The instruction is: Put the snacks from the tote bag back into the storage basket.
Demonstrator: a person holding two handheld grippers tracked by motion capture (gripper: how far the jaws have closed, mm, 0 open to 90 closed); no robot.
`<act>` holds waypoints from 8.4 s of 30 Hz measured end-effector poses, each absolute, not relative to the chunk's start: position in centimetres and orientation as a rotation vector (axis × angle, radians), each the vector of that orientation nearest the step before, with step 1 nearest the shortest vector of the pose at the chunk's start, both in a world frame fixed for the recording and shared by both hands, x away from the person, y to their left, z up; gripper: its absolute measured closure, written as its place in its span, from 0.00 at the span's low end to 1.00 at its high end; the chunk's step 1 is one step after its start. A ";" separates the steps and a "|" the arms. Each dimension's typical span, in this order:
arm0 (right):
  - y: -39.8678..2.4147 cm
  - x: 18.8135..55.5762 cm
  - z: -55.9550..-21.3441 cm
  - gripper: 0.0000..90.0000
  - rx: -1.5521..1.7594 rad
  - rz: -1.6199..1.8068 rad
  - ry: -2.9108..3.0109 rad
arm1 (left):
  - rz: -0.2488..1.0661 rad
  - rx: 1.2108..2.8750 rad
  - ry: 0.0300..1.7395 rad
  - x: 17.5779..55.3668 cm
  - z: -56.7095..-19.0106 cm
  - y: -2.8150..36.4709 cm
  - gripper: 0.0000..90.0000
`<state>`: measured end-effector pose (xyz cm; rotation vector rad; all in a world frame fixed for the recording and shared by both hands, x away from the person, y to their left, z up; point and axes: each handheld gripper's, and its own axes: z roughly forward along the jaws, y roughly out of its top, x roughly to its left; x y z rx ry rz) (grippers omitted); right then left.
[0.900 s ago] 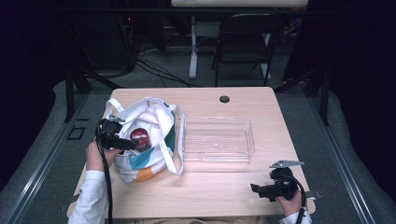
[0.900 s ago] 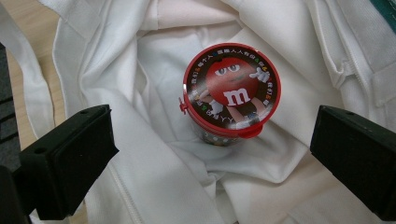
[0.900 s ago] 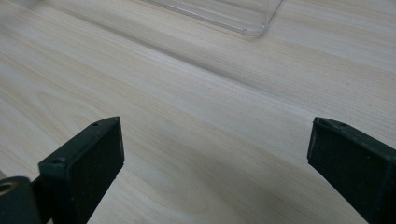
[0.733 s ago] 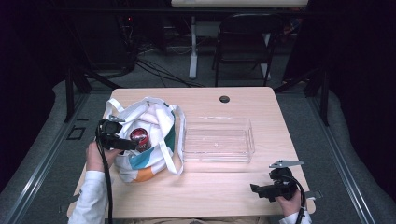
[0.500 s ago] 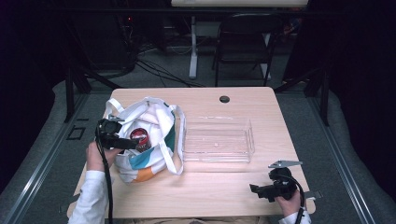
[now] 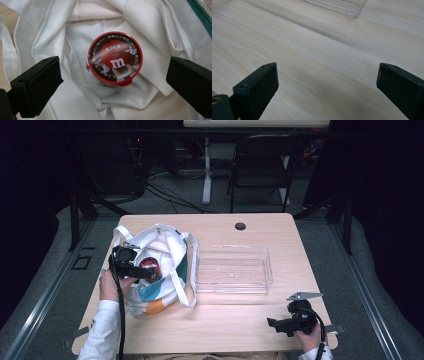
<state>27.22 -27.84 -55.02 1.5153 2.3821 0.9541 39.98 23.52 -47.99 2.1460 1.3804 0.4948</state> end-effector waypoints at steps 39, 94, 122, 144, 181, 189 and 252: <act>-27.5 27.1 -55.2 0.04 1.513 0.922 2.393 | 0.340 2.333 1.469 44.6 -49.2 21.5 0.11; -27.4 27.1 -55.3 0.05 1.511 0.909 2.402 | 0.349 2.356 1.414 43.7 -48.0 21.4 0.29; -27.3 27.1 -55.4 0.05 1.503 0.894 2.414 | 0.380 2.322 1.392 42.7 -44.8 21.9 0.29; -27.3 27.1 -55.4 0.05 1.511 0.903 2.407 | 0.408 2.318 1.322 42.7 -41.3 20.9 0.29; -27.4 27.1 -55.3 0.05 1.508 0.893 2.412 | 0.448 2.344 1.192 43.4 -37.2 16.8 0.29; -27.4 27.1 -55.3 0.05 1.510 0.897 2.411 | 0.448 2.357 1.167 43.6 -37.0 15.8 0.29; -27.5 27.0 -55.3 0.05 1.507 0.899 2.415 | 0.335 2.428 0.936 44.2 -38.7 5.9 0.29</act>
